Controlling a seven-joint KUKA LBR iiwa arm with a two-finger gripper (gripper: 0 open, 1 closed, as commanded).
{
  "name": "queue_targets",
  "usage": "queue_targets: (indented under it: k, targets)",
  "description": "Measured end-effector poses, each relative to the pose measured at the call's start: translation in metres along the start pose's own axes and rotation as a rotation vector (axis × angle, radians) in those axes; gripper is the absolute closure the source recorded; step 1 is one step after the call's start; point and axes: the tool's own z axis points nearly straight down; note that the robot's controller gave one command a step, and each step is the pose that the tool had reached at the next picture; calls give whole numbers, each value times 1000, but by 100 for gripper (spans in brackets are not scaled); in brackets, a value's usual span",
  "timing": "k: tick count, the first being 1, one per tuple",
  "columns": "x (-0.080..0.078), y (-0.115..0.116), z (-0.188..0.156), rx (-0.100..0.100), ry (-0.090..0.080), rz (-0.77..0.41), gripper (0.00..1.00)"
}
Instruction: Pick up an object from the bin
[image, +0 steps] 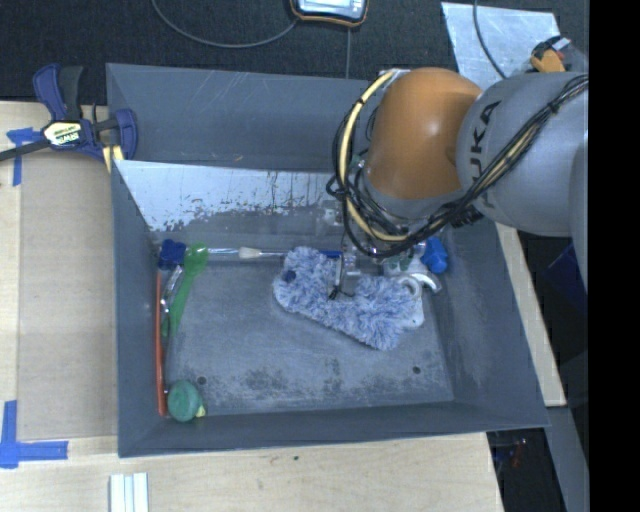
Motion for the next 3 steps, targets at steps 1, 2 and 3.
queue_targets:
  k: [1, 2, 3]
  targets:
    - [-1, -15, 88, -1, 24, -8, 0]
    - [-8, -28, 91, -5, 5, 146, 0]
    - [-3, -16, 87, -2, 18, 4, 100]
